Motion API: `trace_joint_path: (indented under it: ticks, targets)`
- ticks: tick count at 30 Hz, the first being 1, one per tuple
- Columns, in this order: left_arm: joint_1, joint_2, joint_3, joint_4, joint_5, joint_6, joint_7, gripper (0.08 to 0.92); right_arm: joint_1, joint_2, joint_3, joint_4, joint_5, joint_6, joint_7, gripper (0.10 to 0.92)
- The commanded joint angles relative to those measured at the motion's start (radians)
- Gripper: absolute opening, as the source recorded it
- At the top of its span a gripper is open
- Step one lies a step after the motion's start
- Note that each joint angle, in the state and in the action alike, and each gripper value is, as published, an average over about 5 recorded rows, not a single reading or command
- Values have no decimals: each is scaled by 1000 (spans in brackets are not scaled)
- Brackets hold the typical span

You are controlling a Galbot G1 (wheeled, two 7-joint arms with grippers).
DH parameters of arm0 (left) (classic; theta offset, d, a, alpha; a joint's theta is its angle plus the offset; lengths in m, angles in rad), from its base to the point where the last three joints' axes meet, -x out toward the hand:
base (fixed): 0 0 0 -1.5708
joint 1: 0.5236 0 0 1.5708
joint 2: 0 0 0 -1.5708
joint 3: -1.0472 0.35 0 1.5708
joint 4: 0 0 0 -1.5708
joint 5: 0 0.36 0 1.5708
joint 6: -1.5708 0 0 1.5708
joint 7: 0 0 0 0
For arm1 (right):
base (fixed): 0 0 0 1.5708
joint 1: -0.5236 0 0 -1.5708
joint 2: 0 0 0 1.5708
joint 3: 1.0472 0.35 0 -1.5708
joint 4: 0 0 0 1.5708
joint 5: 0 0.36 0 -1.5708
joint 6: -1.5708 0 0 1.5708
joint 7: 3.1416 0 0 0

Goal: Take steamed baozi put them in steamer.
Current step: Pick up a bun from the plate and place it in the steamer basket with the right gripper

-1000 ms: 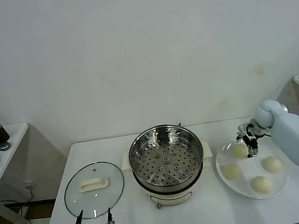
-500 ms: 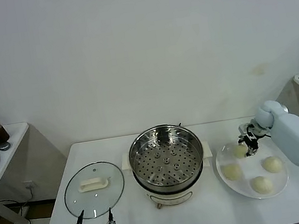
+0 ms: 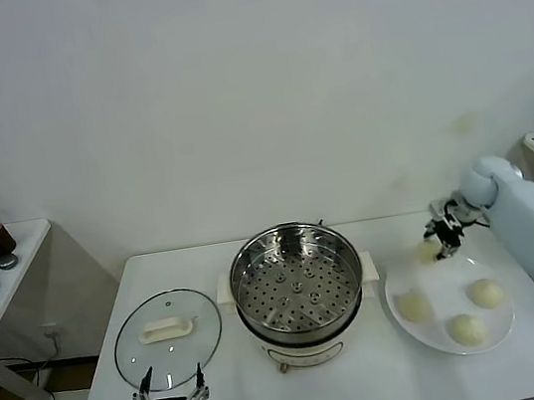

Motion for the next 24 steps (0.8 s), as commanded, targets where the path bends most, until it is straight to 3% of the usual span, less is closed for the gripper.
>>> trace_joint_path:
  ticks: [1,7,15,24]
  targets:
    - [-1,0,1,-2,1,-1,-1,823,316,79,-246,29,267,36,-60,551]
    - [-9,3,2,-3,1,-1,-3,823,395,234,-300,-79,347,328,-92,551]
    - [-17,1,-7,1,-2,-1,-4,823,405,339,-387,-46,374,666,-113,560]
    - [-11,-7,-7,2,-2,-2,-14,823,353,372,-447,72,243,723,-110,564]
